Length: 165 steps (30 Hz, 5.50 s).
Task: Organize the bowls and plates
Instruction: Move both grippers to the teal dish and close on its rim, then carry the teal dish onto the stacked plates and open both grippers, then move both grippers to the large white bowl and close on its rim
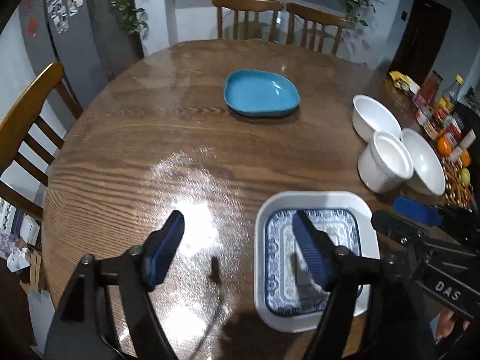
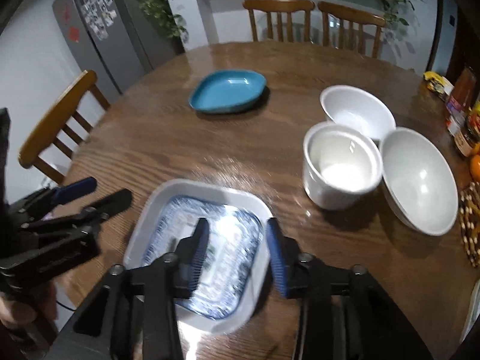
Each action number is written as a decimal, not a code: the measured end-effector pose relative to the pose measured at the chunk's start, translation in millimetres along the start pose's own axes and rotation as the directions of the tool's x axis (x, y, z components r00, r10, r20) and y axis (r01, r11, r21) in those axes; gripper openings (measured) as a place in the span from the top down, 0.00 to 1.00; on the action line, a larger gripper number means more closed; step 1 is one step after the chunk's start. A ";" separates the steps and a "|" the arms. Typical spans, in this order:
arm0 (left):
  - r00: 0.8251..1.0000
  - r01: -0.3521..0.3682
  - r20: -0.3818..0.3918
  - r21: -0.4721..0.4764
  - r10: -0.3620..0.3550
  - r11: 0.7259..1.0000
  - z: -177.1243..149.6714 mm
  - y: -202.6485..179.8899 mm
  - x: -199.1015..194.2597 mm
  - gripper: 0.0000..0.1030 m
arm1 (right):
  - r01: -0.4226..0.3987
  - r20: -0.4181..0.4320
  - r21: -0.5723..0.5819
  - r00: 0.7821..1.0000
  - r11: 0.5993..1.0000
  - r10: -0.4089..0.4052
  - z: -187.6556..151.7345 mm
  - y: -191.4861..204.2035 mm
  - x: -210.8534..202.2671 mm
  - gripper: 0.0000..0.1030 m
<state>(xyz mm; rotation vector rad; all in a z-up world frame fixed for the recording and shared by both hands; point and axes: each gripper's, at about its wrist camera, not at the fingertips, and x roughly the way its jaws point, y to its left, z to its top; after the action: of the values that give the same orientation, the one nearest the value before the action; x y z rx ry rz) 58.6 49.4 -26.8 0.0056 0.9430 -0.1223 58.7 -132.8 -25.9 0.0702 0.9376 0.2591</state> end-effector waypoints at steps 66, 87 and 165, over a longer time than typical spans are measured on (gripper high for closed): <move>0.991 0.120 -0.070 0.157 -0.111 0.980 153.0 5.4 92.7 0.95 | 0.180 -0.108 0.104 0.980 0.978 -0.169 165.1 -24.9 99.9 0.95; 0.980 0.093 -0.189 0.145 -0.064 0.985 -9.3 -38.7 22.6 0.95 | 0.066 -0.215 0.063 0.975 0.996 -0.052 9.5 -25.9 21.4 0.95; 0.970 0.128 -0.185 -0.166 -0.158 0.978 25.3 -252.3 67.6 0.89 | -0.056 -0.195 0.150 0.977 0.987 0.085 68.7 -295.1 -10.4 0.93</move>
<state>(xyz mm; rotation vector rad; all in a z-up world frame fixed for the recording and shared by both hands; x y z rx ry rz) 91.2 -209.5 -54.2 -0.1962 1.1495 -0.1853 164.0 -417.1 -27.7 0.2139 1.1559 0.2672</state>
